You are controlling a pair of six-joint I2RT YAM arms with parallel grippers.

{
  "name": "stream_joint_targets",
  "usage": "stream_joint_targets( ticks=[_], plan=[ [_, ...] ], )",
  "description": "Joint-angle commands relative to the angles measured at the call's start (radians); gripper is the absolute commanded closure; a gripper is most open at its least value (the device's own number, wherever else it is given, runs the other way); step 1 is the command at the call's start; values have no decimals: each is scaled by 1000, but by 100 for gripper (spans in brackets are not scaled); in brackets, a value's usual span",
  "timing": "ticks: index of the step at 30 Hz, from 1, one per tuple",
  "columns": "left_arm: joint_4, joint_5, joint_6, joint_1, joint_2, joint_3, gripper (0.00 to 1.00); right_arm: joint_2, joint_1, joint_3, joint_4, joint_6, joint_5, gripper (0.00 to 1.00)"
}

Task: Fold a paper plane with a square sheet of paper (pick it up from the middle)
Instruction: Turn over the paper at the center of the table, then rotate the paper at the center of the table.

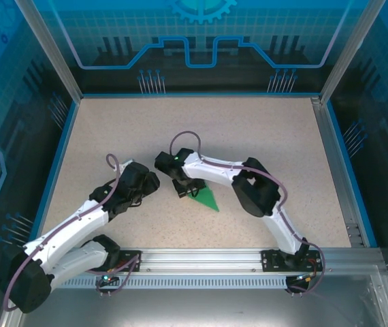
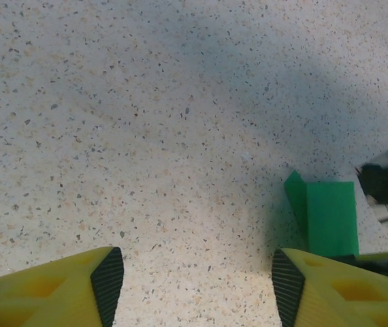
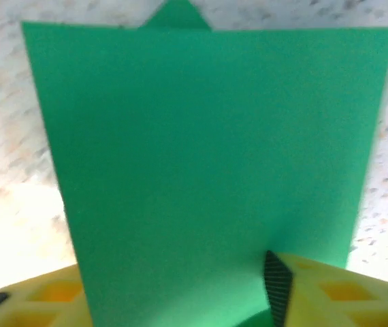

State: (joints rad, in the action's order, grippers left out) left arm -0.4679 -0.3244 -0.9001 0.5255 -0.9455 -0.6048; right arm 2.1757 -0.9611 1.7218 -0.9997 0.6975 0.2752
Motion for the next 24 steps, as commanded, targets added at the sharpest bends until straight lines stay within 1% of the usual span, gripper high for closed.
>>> stream_joint_targets(
  ticks=[1, 4, 6, 8, 10, 13, 18, 24],
  plan=[
    [10, 38, 5, -10, -17, 10, 34, -237, 42, -152, 235, -37, -189, 34],
    [67, 142, 39, -9, -74, -4, 32, -394, 114, -339, 401, -38, -282, 30],
    [96, 216, 52, -10, -132, -20, 32, -468, 196, -469, 505, -33, -383, 31],
    [123, 278, 59, -9, -191, -36, 32, -490, 282, -553, 572, -31, -493, 35],
    [168, 343, 60, -9, -245, -43, 32, -481, 342, -604, 624, -51, -580, 38],
    [189, 390, 57, -9, -313, -64, 33, -435, 381, -608, 648, -84, -655, 42],
    [183, 424, 59, -8, -381, -97, 33, -344, 384, -565, 636, -129, -689, 43],
    [168, 429, 69, -7, -404, -112, 33, -257, 388, -519, 644, -162, -734, 47]
  ],
)
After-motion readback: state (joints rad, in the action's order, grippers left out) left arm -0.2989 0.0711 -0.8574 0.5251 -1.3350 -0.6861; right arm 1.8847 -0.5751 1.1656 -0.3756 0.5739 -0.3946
